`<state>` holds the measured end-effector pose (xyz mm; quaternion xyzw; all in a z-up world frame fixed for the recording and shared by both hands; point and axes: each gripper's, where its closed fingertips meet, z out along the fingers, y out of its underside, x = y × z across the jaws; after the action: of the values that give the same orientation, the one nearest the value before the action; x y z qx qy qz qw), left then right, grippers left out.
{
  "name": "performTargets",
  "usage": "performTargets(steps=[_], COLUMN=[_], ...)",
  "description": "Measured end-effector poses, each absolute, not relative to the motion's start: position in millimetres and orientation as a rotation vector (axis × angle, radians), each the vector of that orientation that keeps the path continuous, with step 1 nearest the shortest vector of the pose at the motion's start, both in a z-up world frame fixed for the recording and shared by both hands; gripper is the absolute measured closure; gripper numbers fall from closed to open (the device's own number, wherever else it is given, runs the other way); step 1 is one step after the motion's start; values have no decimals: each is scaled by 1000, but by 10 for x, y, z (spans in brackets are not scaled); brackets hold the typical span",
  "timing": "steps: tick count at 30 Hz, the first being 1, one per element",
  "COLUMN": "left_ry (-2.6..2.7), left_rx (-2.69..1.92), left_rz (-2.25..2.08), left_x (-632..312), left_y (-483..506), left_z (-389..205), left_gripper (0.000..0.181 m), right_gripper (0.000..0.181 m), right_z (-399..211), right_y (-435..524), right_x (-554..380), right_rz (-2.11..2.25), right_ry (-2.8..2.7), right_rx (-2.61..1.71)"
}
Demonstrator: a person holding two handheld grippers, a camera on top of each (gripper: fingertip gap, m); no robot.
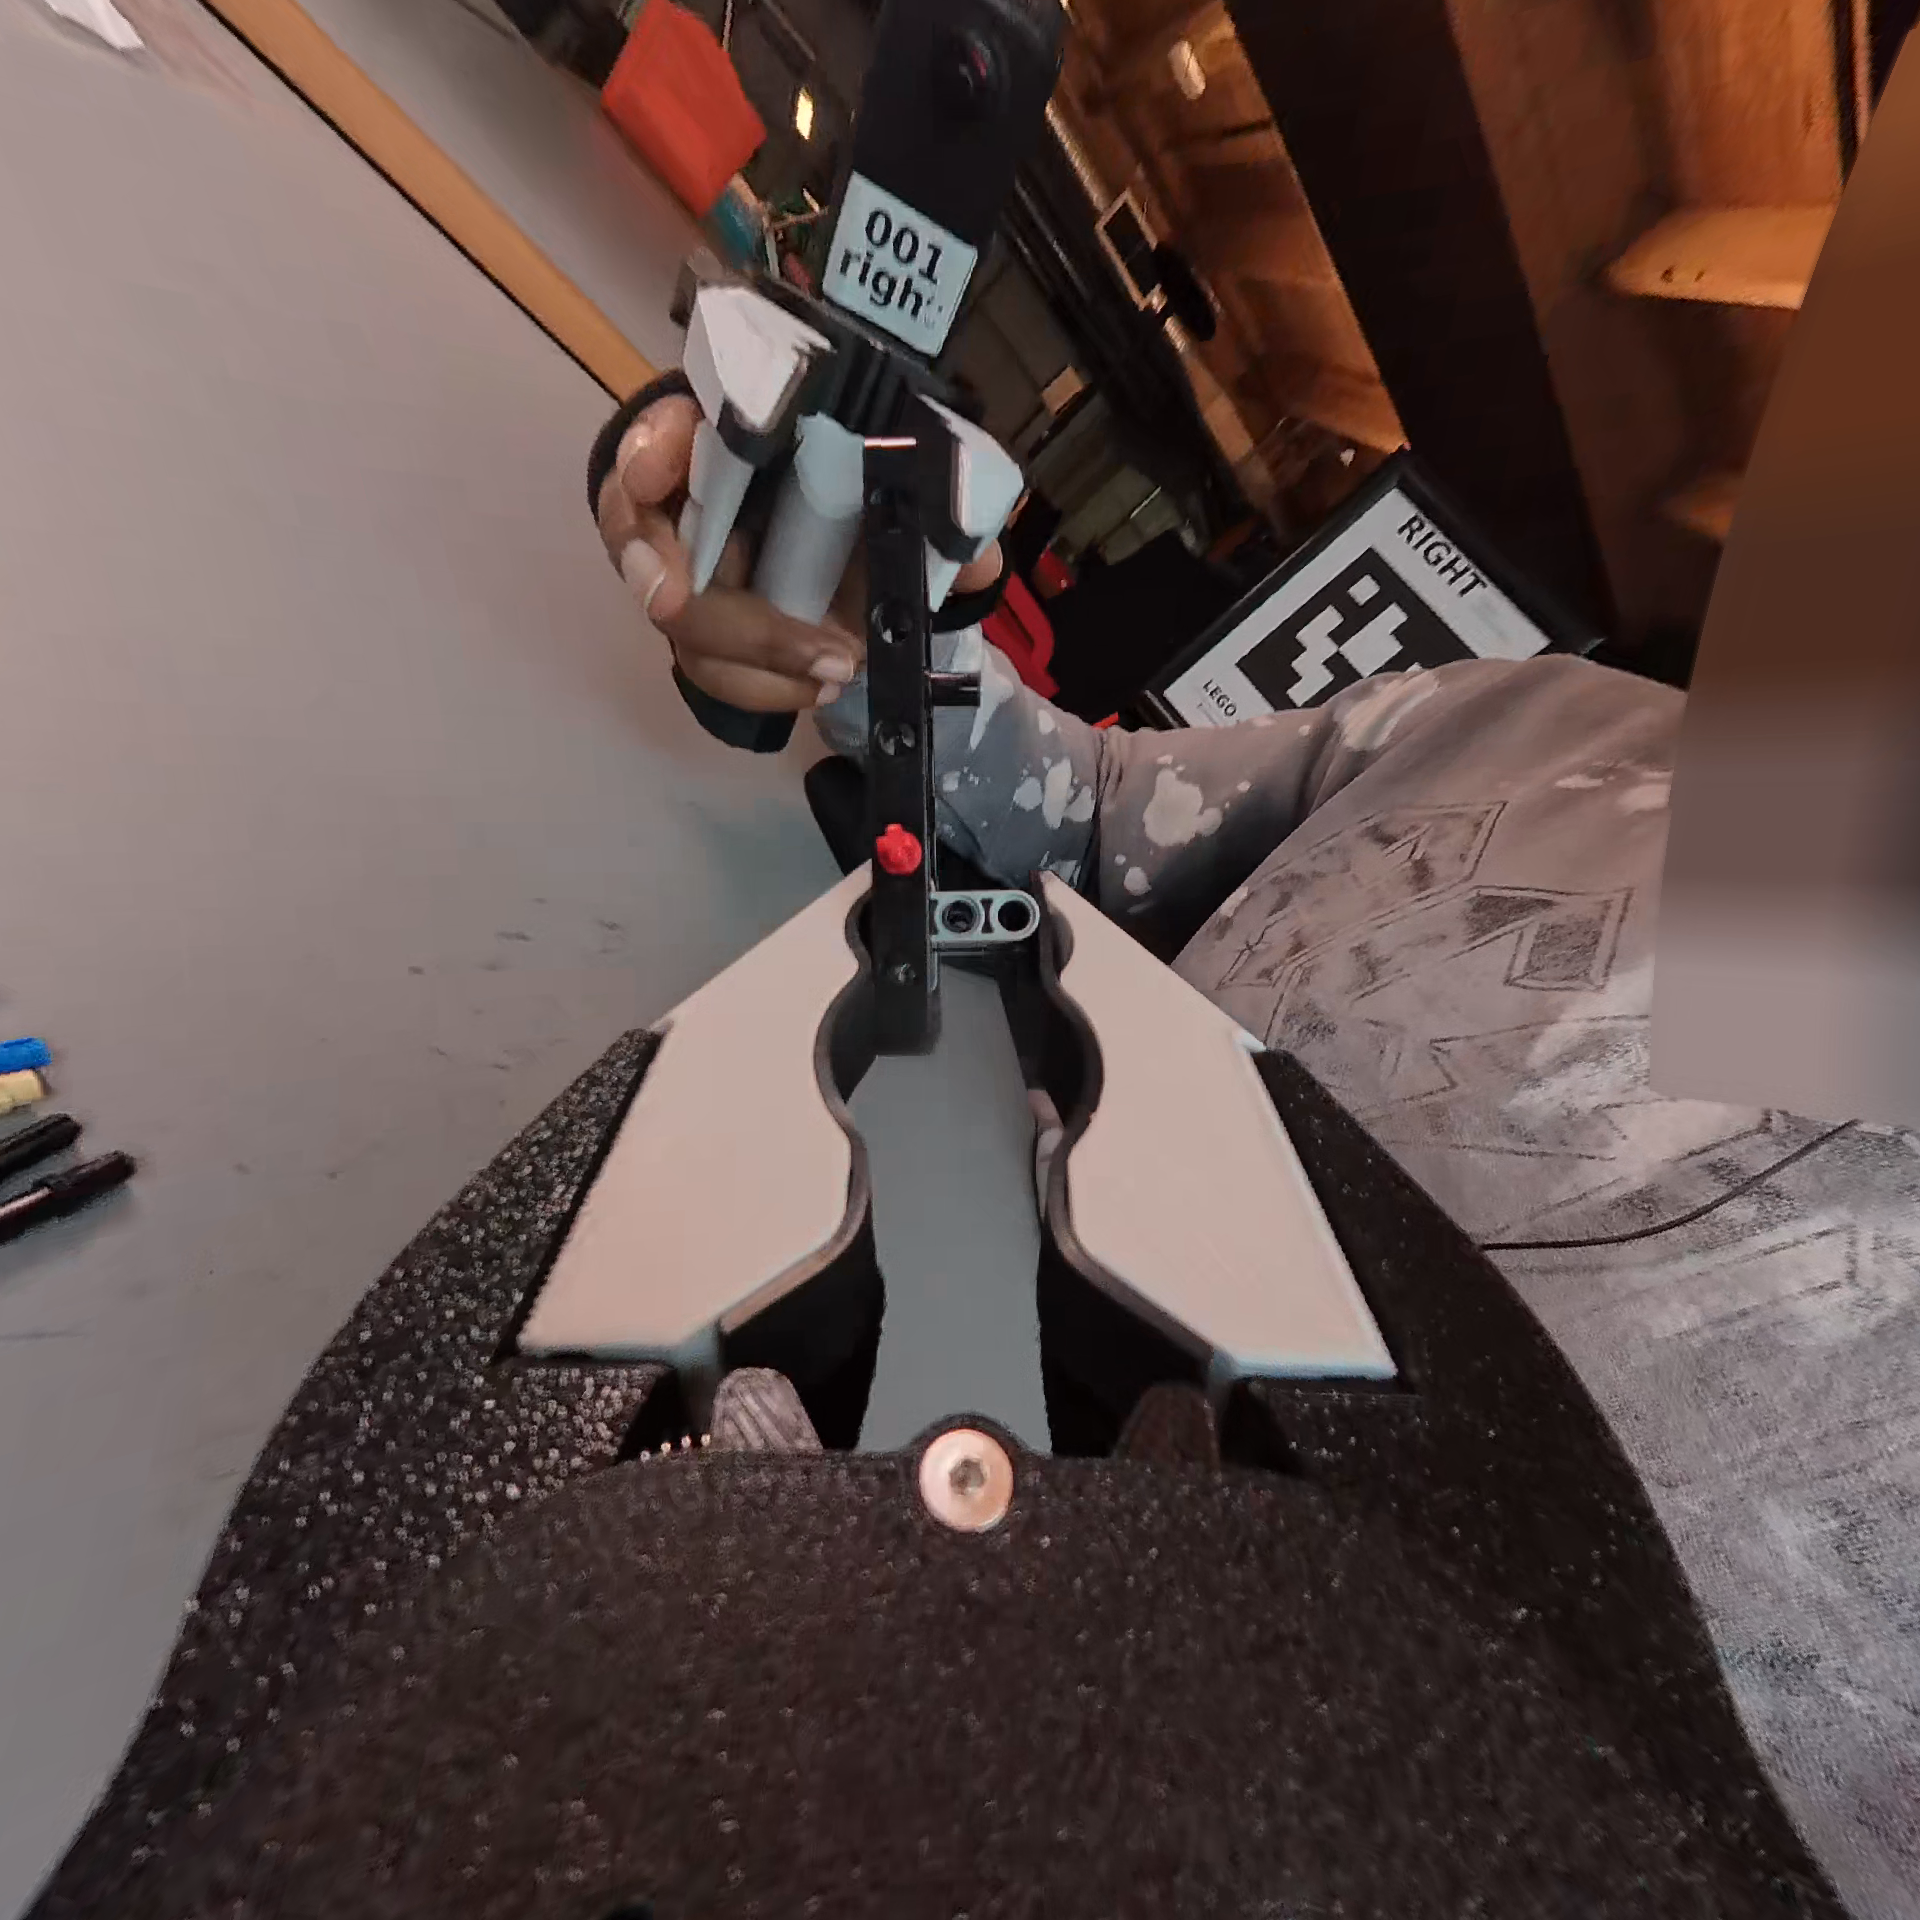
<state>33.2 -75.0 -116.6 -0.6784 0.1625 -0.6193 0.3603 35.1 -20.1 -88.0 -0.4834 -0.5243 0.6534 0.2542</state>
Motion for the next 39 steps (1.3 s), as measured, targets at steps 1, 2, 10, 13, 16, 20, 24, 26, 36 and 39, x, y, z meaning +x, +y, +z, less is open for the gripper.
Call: performTargets(steps=[1,2,10,13,16,20,24,26,36,39], left_ry=[402,388,361,369,380,401,484,492,266,214], left_rx=[-1724,-1698,-1588,-1584,-1599,-1630,-1699,-1709,-1613,-1605], left_rz=[-1594,-1590,-1521,-1493,-1483,-1432,-1347,-1336,-1457,-1475], left_x=[309,289,238,253,247,200,243,259,93,61], left_y=[-728,-708,-653,-652,-652,-647,-672,-675,-546,-509], left_z=[-1134,-1102,-958,-948,-966,-1005,-1097,-1110,-993,-986], left_gripper=[156,156,156,156,152,154,157,158,175,174], right_gripper=[141,137,168,172,173,174,174,174,169,165], right_z=[-875,-875,-924,-931,-926,-958,-962,-946,-768,-796], right_y=[-245,-287,-586,-576,-522,-469,-435,-418,-197,-205], right_x=[343,326,133,150,198,257,271,272,295,302], right_rz=[1799,1810,1850,1874,1859,1909,1965,1993,1740,1645], right_ry=[-1425,-1425,-1407,-1413,-1439,-1447,-1422,-1401,-1324,-1362], right_rx=[-1308,-1302,-1315,-1326,-1336,-1403,-1440,-1449,-1296,-1266])
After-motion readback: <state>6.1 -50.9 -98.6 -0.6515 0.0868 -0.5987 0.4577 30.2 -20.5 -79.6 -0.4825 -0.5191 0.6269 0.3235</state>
